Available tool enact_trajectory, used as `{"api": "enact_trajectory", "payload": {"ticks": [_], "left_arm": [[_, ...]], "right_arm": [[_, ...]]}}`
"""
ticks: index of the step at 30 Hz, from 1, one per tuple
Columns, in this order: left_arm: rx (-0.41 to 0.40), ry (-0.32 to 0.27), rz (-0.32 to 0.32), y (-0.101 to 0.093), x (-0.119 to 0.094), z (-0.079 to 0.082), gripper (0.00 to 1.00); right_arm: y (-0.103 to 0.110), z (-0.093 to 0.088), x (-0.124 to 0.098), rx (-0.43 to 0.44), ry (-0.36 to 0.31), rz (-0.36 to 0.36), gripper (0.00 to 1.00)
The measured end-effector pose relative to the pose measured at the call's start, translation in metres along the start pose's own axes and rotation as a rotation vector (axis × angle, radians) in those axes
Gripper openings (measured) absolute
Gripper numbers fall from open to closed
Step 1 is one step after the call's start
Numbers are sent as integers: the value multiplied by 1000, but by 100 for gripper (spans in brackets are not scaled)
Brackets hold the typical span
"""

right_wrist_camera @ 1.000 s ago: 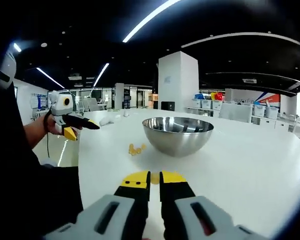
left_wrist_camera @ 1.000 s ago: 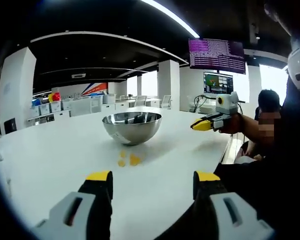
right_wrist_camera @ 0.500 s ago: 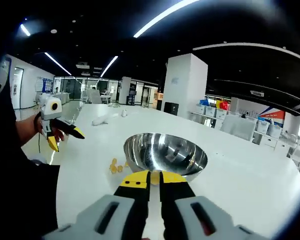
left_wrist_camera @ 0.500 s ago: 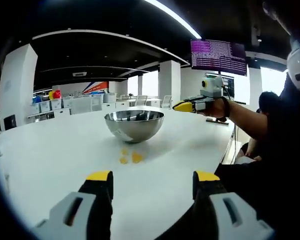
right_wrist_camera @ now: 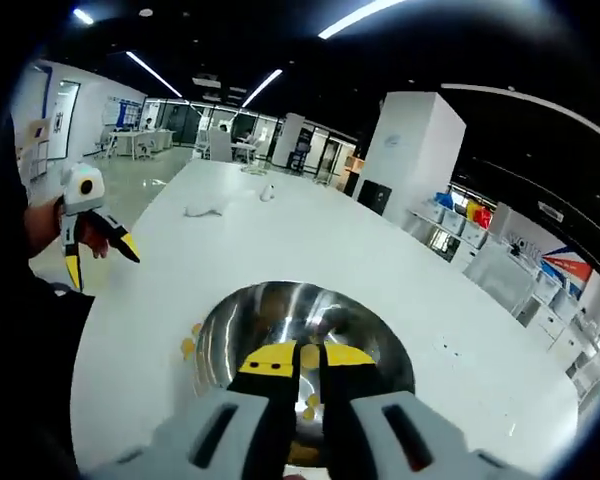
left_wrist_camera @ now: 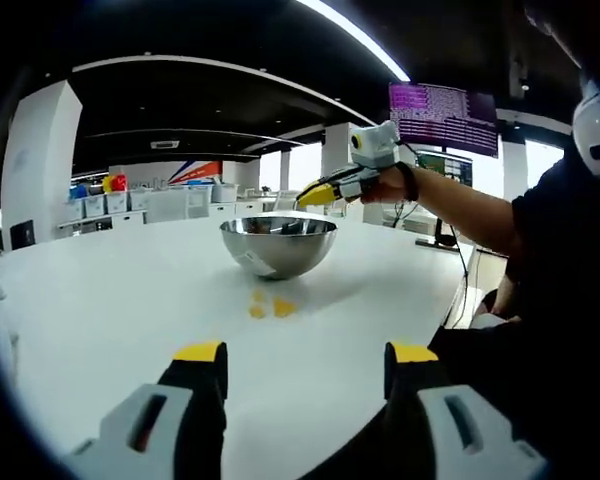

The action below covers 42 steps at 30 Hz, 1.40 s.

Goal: Pick up the QQ candy scattered on the table and place it into the stainless steel bowl on the table

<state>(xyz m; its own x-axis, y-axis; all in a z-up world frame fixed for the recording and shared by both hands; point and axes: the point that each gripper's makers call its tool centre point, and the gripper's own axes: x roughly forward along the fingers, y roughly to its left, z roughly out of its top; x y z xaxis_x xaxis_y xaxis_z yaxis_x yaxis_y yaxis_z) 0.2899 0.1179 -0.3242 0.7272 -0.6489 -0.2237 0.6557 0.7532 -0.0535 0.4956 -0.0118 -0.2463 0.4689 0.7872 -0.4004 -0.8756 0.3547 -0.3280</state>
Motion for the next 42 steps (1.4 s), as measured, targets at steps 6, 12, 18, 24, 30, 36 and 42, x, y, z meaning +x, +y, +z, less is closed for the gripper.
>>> {"api": "enact_trajectory", "payload": {"ticks": [6,12,18,24,30,36,42], "left_arm": [[-11,-14,18,9,-8,1,62],[-23,-18,34,16,-12,-2,62],[-30,-17,33,18,-12,-4,61],[-24,-23,32,17,-13,0,61],[-16,-25,31,14,-13,3,60],[-1,-29,24,8,-14,10,60],[4,-42,34,8,-17,15,61]], "right_arm": [[-5,1,27,-41,86,46,9],[-10,-3,42,-102,150,63,9],[-20,-5,48,-127,178,67,11],[-16,-2,37,-140,185,45,20],[-13,6,27,-156,175,40,20],[-2,12,13,-176,166,40,20],[0,13,-9,-152,125,27,20]]}}
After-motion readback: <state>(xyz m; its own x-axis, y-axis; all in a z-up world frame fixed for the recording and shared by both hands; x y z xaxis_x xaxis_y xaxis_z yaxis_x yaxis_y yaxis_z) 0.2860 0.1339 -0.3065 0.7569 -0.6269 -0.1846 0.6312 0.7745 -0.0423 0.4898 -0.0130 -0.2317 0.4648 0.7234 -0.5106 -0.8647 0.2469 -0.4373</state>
